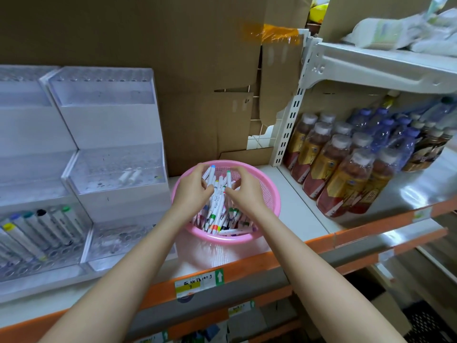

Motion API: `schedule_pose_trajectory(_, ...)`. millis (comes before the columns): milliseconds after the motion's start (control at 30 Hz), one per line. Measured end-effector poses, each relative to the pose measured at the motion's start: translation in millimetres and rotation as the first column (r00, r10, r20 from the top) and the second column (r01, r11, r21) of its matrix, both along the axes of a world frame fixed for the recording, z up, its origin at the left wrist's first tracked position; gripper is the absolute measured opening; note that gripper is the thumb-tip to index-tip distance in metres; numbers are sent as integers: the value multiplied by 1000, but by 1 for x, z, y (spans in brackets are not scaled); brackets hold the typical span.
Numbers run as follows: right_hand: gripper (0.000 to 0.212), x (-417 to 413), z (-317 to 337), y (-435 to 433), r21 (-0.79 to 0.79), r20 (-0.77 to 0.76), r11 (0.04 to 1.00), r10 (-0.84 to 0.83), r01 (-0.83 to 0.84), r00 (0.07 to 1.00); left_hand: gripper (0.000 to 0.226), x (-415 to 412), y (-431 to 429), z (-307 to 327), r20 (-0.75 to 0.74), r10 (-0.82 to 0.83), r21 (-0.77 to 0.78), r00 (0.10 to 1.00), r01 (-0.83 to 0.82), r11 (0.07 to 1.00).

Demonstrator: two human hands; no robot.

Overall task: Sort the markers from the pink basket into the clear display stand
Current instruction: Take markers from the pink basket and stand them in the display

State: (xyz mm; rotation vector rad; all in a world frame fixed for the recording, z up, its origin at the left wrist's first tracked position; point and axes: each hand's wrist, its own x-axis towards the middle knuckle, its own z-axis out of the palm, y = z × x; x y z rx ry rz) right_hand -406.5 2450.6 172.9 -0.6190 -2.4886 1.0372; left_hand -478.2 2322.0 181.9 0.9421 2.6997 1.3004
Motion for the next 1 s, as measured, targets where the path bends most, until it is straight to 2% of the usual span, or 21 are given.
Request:
schedule_pose_trajectory(100, 52, 3, 7, -3, 12, -41, 1000, 25, -24, 999, 59, 2, -4, 3, -36, -38, 5, 999, 38, 999)
schedule_pose_trajectory(400, 46, 17, 23, -22, 80, -178, 994, 81, -68, 981, 47, 15, -21, 22, -141, -84, 128, 986, 102, 986)
schedule_pose_trajectory(800, 45, 21, 53, -91, 92, -433, 987, 162, -135, 887, 48, 30, -92, 62, -283, 32, 261, 959, 45, 964)
schedule_pose_trajectory(1000, 45, -1, 58, -146, 95, -439, 969, 246, -227, 864, 47, 20, -155, 67, -291, 84, 241, 953, -12, 970)
